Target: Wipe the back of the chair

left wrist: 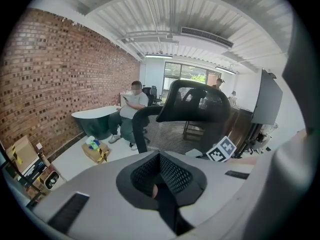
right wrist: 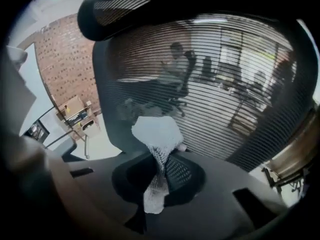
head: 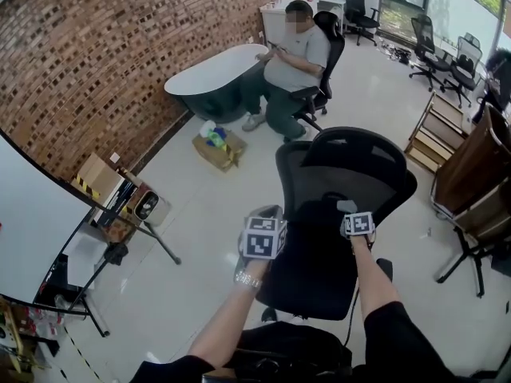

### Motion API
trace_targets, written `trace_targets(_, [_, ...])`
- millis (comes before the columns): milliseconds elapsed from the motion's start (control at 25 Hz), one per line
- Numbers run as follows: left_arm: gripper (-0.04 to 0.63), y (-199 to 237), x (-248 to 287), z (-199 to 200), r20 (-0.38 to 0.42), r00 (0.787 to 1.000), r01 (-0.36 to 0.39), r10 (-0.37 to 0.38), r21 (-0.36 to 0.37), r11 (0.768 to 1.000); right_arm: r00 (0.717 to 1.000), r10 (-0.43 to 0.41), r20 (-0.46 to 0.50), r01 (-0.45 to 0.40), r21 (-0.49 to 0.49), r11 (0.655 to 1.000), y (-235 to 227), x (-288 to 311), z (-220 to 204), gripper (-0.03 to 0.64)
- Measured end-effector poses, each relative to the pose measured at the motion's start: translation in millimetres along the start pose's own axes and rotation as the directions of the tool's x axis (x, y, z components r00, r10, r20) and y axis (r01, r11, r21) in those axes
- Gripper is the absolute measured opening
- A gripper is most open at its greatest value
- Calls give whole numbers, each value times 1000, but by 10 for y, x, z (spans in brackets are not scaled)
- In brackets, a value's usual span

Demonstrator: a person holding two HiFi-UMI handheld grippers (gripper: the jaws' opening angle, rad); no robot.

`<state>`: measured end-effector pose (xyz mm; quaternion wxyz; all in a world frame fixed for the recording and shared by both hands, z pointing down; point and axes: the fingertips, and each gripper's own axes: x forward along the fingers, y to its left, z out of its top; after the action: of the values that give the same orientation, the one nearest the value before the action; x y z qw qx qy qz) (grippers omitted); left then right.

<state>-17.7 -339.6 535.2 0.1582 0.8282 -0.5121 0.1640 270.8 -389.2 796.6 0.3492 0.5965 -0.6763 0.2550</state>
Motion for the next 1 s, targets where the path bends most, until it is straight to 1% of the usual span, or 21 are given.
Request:
trace_targets(80, [4, -33, 14, 1, 1, 1000, 9, -9, 0, 1000, 997, -78, 0, 78, 58, 995, -492, -145, -177, 28])
trace_targets(200, [3, -103, 34, 18, 7, 1000, 27, -27, 4, 1000, 982, -185, 22, 182, 105, 978, -1086, -428, -370, 28])
trace_targets(240, [5, -121, 37, 26, 8, 999, 31, -32, 4, 999, 979, -203, 11, 200, 129, 971, -1215, -499, -472, 26])
trace_targets(280, [5, -136, 38, 32, 10, 999, 35, -35, 4, 999, 979, -202, -6, 200, 158, 967, -1285, -552, -581, 26])
trace_targets(320, [5, -153, 38, 34, 11, 999, 36, -36, 4, 999, 981, -192, -11, 191, 175, 966, -1294, -596, -650, 26])
trace_targets(360, [5, -169, 39, 34, 13, 999, 37, -37, 2, 999, 983, -183, 7, 179, 166, 970, -1253, -639, -648, 26])
trace_targets(440, [4, -197, 41, 38, 21, 999, 39, -39, -2, 999, 988, -141, 60, 134, 108, 985, -985, -672, -557, 26])
trace_targets(560, [4, -207, 42, 47, 32, 999, 40, -39, -7, 999, 996, 4, 92, -7, 30, 1000, -185, -567, -408, 26])
trace_targets(640, [4, -189, 23, 45, 33, 999, 38, -37, -9, 999, 985, 118, 126, -117, -18, 993, 452, -455, -186, 28])
trace_targets(680, [5, -174, 8, 45, 33, 999, 35, -35, -10, 999, 978, 166, 128, -163, -33, 986, 741, -373, -95, 27])
trace_targets(760, [4, -138, -31, 44, 32, 999, 28, -28, -13, 1000, 967, 239, 88, -236, -40, 971, 1220, -159, -19, 28])
trace_targets(800, [3, -122, -53, 38, 31, 999, 24, -24, -13, 1000, 961, 266, 75, -263, -43, 964, 1419, -78, 44, 26])
trace_targets(920, [3, -67, -107, 7, 26, 1000, 7, -7, -10, 1000, 942, 317, 110, -310, -78, 947, 1869, -14, 437, 27])
trace_targets(1000, [4, -30, -125, -15, 21, 1000, -6, 6, -10, 1000, 944, 323, 71, -316, -98, 944, 1995, 82, 489, 28])
